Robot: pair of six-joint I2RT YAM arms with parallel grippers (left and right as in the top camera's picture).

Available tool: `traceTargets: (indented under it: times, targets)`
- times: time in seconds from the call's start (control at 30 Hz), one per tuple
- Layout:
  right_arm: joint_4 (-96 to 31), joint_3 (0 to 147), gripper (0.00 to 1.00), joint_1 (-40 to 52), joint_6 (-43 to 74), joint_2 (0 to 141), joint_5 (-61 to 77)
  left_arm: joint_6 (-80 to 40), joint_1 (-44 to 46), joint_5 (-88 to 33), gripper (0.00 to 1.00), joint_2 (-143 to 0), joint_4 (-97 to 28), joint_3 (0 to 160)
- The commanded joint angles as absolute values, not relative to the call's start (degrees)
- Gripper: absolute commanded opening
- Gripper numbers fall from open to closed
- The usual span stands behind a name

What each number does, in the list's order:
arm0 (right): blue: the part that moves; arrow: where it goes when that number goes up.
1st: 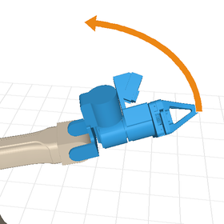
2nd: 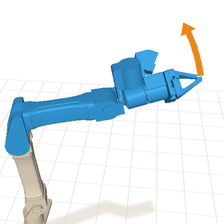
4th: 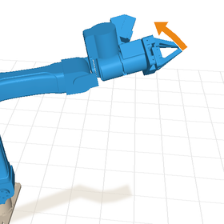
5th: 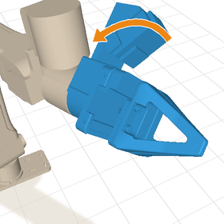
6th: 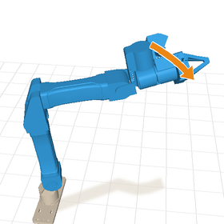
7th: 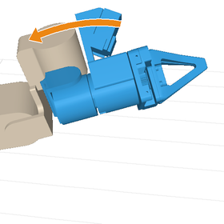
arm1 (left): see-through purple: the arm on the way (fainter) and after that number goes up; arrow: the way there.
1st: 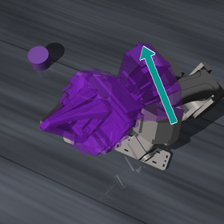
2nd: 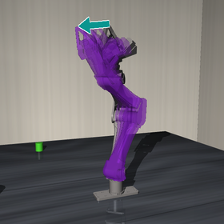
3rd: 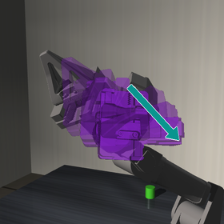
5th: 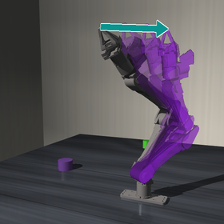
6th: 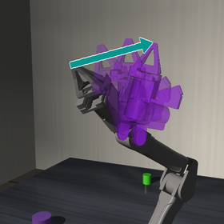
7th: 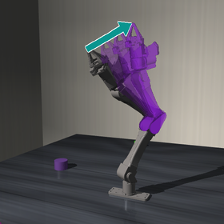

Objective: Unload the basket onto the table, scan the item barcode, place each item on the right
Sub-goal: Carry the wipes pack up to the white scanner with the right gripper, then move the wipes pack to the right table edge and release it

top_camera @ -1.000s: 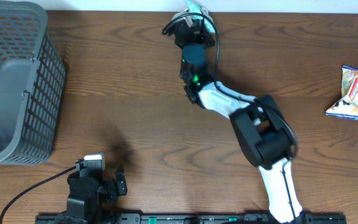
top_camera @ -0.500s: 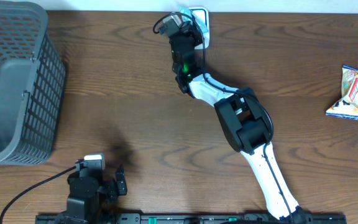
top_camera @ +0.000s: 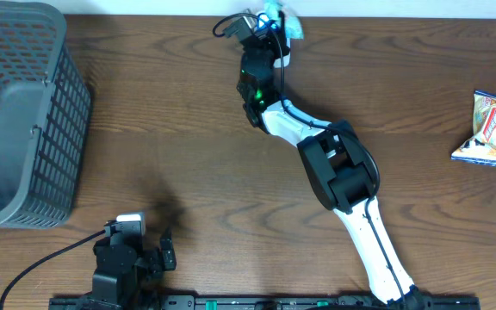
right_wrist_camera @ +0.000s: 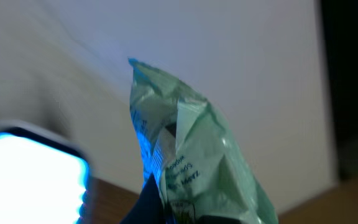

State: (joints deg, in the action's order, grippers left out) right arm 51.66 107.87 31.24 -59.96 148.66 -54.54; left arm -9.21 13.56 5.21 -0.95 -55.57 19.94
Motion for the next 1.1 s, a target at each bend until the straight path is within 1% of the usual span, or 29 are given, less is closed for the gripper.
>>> traceTargets:
  times: [0.0,0.17,0.27,0.37,0.43,0.5,0.57,0.63,0.67,0.7,0.77,0.8,0.83,0.9,0.97,1.07]
  targets:
    - [53.65,108.33,0.01,27.51,-73.47,148.62,-67.92,-9.32,13.69,5.15,0.98,-0.6,-56.1,19.84]
    - [53.15,107.42,0.01,18.04,-72.88,148.62,-81.58,-9.32,13.69,5.15,0.98,-0.6,-56.1,19.84]
    - [53.15,106.1,0.01,11.88,-72.16,148.62,-85.03,-9.32,13.69,5.15,0.98,-0.6,-56.1,19.84]
    - [53.15,105.19,0.01,6.59,-68.49,148.62,-87.64,-9.32,13.69,5.15,0.98,-0.6,-56.1,19.84]
    - [53.12,105.14,0.1,4.05,-65.41,148.64,-90.17,-9.32,13.69,5.15,0.98,-0.6,-56.1,19.84]
    - [52.77,104.68,0.12,1.69,-63.81,148.64,-90.72,-9.32,13.69,5.15,0.98,-0.6,-56.1,19.84]
    - [52.64,104.05,0.1,-0.27,-63.02,148.64,-90.72,-9.32,13.69,5.15,0.98,-0.6,-56.1,19.84]
    - [52.66,103.02,0.14,-1.83,-62.08,148.64,-90.72,-9.32,13.69,5.15,0.98,-0.6,-56.1,19.84]
    - [52.66,102.45,0.22,-2.42,-61.71,148.64,-90.72,-9.32,13.69,5.15,0.98,-0.6,-56.1,19.84]
    - [52.66,101.86,0.4,-2.87,-61.69,148.64,-90.72,-9.32,13.69,5.15,0.98,-0.6,-56.1,19.84]
    - [52.75,100.62,0.72,-3.42,-61.69,148.64,-90.74,-9.32,13.69,5.15,0.98,-0.6,-56.1,19.84]
    - [52.93,100.27,0.93,-3.44,-61.73,148.64,-90.72,-9.32,13.69,5.15,0.98,-0.6,-56.1,19.84]
    - [52.99,100.16,0.99,-3.42,-61.76,148.64,-90.72,-9.32,13.69,5.15,0.98,-0.6,-56.1,19.84]
    - [53.98,100.18,0.99,-2.74,-61.76,148.64,-90.72,-9.32,13.69,5.15,0.98,-0.6,-56.1,19.84]
    - [57.91,100.47,0.99,-1.52,-64.18,148.62,-90.72,-9.32,13.69,5.15,0.98,-0.6,-56.1,19.84]
    - [68.75,102.26,0.99,1.02,-73.69,148.62,-90.7,-9.32,13.69,5.15,0.98,-0.6,-56.1,19.84]
